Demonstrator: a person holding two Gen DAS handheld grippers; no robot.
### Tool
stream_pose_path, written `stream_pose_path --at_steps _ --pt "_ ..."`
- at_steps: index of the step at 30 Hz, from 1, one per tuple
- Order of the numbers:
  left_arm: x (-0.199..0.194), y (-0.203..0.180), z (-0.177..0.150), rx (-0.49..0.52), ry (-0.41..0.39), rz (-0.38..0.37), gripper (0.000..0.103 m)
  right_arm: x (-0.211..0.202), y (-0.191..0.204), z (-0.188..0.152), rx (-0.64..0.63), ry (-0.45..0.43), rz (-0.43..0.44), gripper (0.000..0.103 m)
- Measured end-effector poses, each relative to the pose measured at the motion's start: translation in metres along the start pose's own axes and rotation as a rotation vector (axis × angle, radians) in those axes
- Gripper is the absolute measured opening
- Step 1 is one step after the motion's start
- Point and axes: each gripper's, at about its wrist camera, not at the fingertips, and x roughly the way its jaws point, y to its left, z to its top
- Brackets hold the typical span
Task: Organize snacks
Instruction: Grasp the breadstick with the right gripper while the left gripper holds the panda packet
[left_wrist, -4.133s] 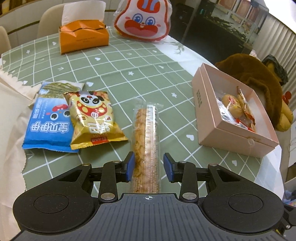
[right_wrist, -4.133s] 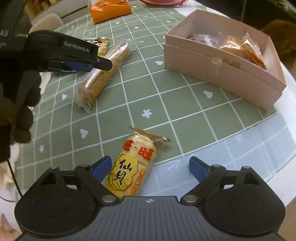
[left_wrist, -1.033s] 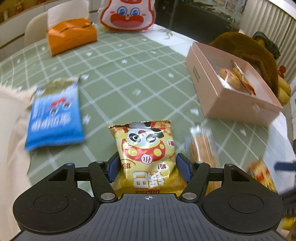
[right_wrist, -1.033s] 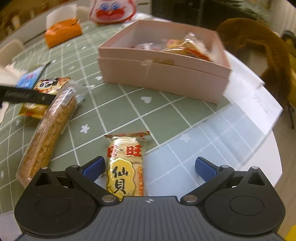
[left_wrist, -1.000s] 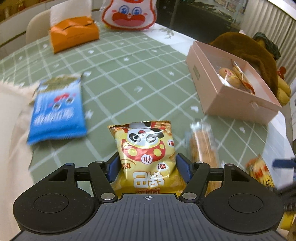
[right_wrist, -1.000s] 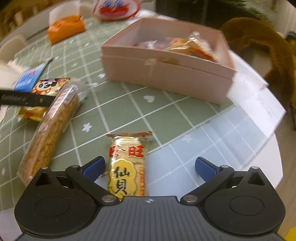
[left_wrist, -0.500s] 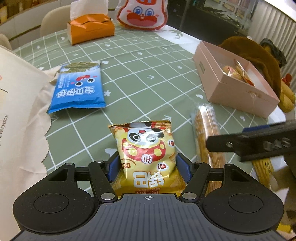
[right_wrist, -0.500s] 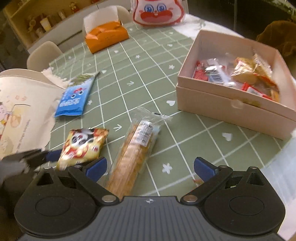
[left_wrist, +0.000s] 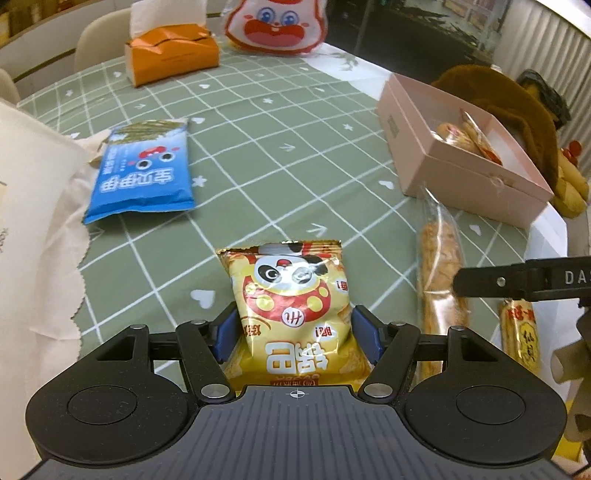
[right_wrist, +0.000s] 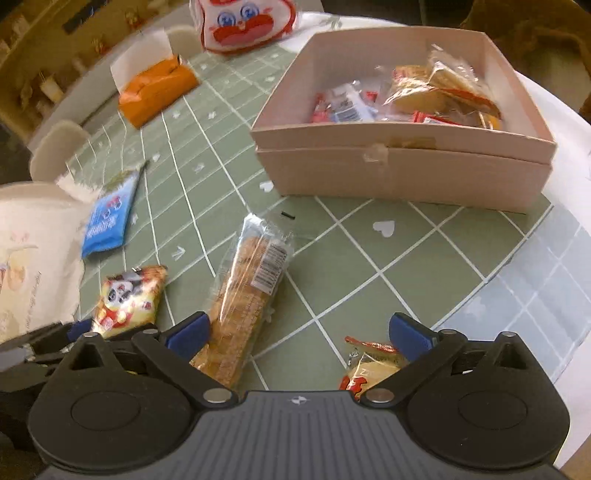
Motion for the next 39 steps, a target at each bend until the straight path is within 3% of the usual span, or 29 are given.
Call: stream_pose_path --at_steps 13,23,26,30,34,37,38,39 --pt "-0.003 -0.013 -0.010 0.043 -0.014 0.016 0.070 0.012 0.022 0.012 -0.055 0.054 -0.031 0.103" --pt "-0.005 -0.005 -0.010 0.001 -0.018 -0.008 0.070 0.009 0.059 0.011 -0.268 -0.043 -0.211 0.103" --pt "-0.007 0.003 -0.009 -0.044 -0.015 -0.009 0.070 0.009 0.061 0.012 -0.266 -0.078 -0.262 0.103" --pt "-0.008 0.005 -0.009 -0.046 -0.014 0.006 0.070 0.014 0.058 0.012 -0.246 -0.017 -0.183 0.101" --pt "-0.008 0.002 -0.010 -0.030 -0.015 0.021 0.070 0.016 0.065 0.007 -0.270 0.002 -0.155 0.087" --pt "-0.008 0.001 -0.011 -0.023 -0.020 0.023 0.070 0.014 0.068 0.004 -0.292 -0.003 -0.132 0.065" --pt "-0.008 0.001 -0.012 -0.023 -0.023 0.023 0.070 0.012 0.069 0.004 -0.298 -0.001 -0.115 0.053" --pt "-0.009 0.001 -0.012 -0.024 -0.024 0.022 0.070 0.010 0.070 0.003 -0.302 -0.004 -0.109 0.051"
